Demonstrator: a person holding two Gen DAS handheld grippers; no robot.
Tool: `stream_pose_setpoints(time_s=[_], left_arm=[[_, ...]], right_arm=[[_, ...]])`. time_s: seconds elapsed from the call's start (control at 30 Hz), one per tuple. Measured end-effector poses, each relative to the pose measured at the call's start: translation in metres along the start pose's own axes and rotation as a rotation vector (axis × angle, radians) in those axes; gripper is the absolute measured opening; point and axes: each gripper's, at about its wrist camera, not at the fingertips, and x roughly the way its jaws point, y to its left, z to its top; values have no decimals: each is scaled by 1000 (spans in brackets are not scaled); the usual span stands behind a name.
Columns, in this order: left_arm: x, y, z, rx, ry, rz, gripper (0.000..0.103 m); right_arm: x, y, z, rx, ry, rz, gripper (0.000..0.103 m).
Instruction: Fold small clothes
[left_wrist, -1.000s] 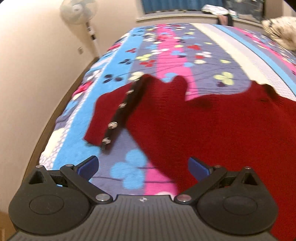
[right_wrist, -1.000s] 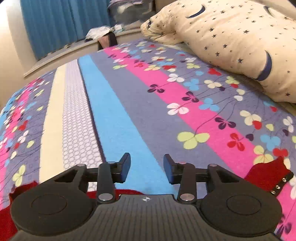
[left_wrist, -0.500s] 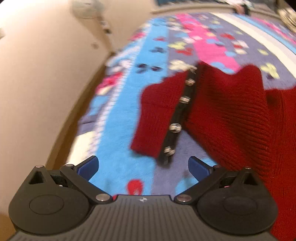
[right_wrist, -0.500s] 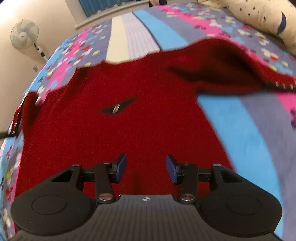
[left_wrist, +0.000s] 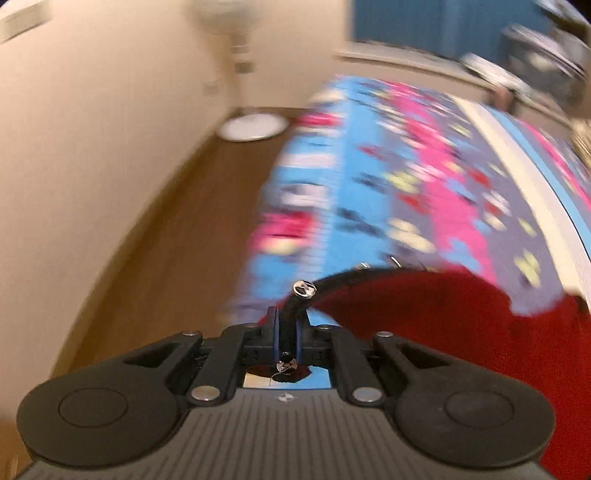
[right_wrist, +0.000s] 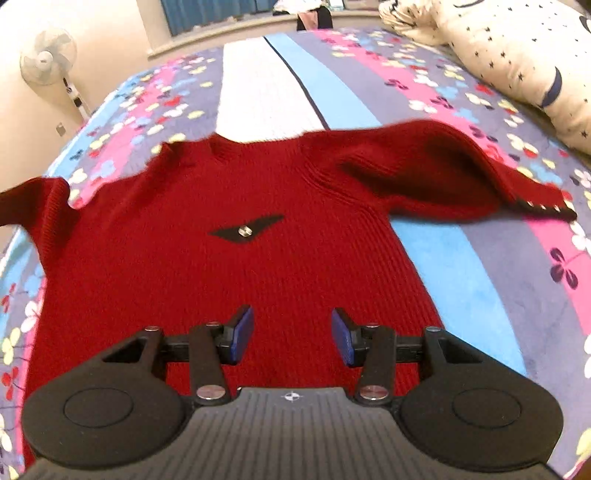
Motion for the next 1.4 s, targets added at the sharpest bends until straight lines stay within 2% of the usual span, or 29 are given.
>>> stream_pose_setpoints(time_s=[0.07,0.13,0.2,0.23,0.27,0.3,0.33,0.4,0.5,0.6,0.67,0.77,0.87,0.93,1.03,1.1,1.2,1.27,1.37,1.4], left_arm=[[-6,56,-1,-116,108,25,8],[0,88,-15,-172,197,39,9],[17,104,-37,-188,280,56,19],[25,105,-47,-171,287,108,25],[32,104,-57,-155,294,192,50],[41,106,-64,-150,309,253,68],[44,105,-72,-157,324,279,94],[36,102,-83,-180,268,237,96],[18,91,-98,-200,254,168,96],[-19,64,-120,-162,207,94,96],[-48,42,-140,-136,172,25,102],[-79,1,-161,-92,119,-47,103],[-85,-52,-167,-18,125,-16,103],[-81,-86,-165,5,157,-10,103],[-77,-126,-168,-6,198,-28,103],[-72,-155,-172,-28,221,-42,103],[-73,-188,-183,-24,246,-45,103],[-72,-212,-190,7,258,-37,103],[-70,-236,-198,44,279,-19,103],[-68,-244,-200,54,284,-10,103]], right_arm=[[-5,6,0,3,-11,18,49],[-11,12,-1,10,-22,35,49],[-18,16,-4,8,-23,45,49],[-22,18,-6,3,-20,44,49],[-25,19,-8,-1,-15,41,49],[-28,19,-9,-4,-8,38,49],[-34,18,-10,-8,0,35,49],[-45,16,-12,-9,-1,27,49],[-67,3,-11,-2,-34,6,49],[-83,-24,-6,52,-85,-34,49],[-88,-53,-3,93,-131,-79,49],[-86,-112,2,163,-191,-168,50],[-64,-179,8,199,-191,-230,51],[-45,-223,13,248,-183,-259,52],[-16,-268,21,250,-196,-290,62],[10,-282,26,187,-182,-310,74],[58,-293,30,66,-125,-350,74],[88,-292,32,-18,-134,-369,74],[122,-290,45,-70,-155,-381,74],[129,-288,49,-86,-166,-397,71]])
